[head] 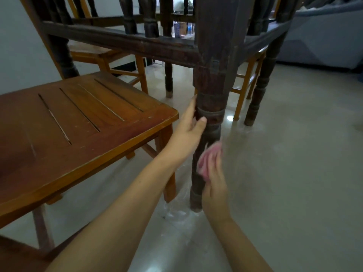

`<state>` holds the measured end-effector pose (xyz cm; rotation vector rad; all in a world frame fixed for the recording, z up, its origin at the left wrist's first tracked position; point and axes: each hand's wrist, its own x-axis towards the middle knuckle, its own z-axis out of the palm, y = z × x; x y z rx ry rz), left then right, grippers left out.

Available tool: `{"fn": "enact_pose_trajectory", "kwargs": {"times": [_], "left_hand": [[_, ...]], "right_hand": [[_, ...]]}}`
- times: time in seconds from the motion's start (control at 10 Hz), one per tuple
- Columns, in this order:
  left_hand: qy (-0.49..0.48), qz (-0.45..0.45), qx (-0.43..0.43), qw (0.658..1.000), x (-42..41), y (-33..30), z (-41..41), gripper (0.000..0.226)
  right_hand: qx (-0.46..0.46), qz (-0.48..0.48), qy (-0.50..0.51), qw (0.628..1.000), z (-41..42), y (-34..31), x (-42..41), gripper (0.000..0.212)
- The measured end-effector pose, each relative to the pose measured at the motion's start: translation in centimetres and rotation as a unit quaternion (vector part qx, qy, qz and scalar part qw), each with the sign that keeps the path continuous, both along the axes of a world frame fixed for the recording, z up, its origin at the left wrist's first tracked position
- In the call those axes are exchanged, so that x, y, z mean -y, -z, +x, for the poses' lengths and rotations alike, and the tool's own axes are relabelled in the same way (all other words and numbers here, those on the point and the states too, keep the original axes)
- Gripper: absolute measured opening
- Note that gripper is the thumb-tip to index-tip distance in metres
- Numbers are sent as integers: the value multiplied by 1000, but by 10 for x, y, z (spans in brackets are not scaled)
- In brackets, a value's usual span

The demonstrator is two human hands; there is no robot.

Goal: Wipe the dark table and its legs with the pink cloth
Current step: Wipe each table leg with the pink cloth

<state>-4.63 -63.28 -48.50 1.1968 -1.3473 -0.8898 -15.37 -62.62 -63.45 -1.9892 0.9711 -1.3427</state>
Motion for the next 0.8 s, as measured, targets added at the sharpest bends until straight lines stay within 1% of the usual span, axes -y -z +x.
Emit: {"fn": "enact_pose_trajectory", "kwargs": {"times": [0.1, 0.2, 0.3, 0.4, 0.5, 0.6, 0.7, 0.8], "left_hand": [[-22, -10, 44, 999, 0, 2, -1, 62], [-31, -16, 64, 997, 3, 7, 1, 67], [-35, -20, 77, 996, 5, 12, 0, 72], [-35, -20, 87, 995, 6, 21, -2, 81], [-46, -19, 97, 994, 8, 23, -3, 84], [-46, -16, 103, 993, 9, 22, -2, 84], [-40, -23, 104, 993, 9, 23, -1, 84], [-42, -27, 107, 993, 10, 24, -1, 83]], "right_hand": [[-58, 59, -19, 996, -12, 69, -1, 79], [-20, 96, -43, 994, -15, 75, -4, 65], [139, 185, 42, 972, -26, 39, 6, 47], [169, 147, 81, 971, -32, -14, 34, 58], [93, 78, 57, 991, -21, -28, 39, 58], [-19, 90, 49, 995, -11, 19, 21, 44], [-80, 166, 62, 981, -18, 65, 11, 15], [-95, 283, 28, 954, -34, 89, 3, 31]]}}
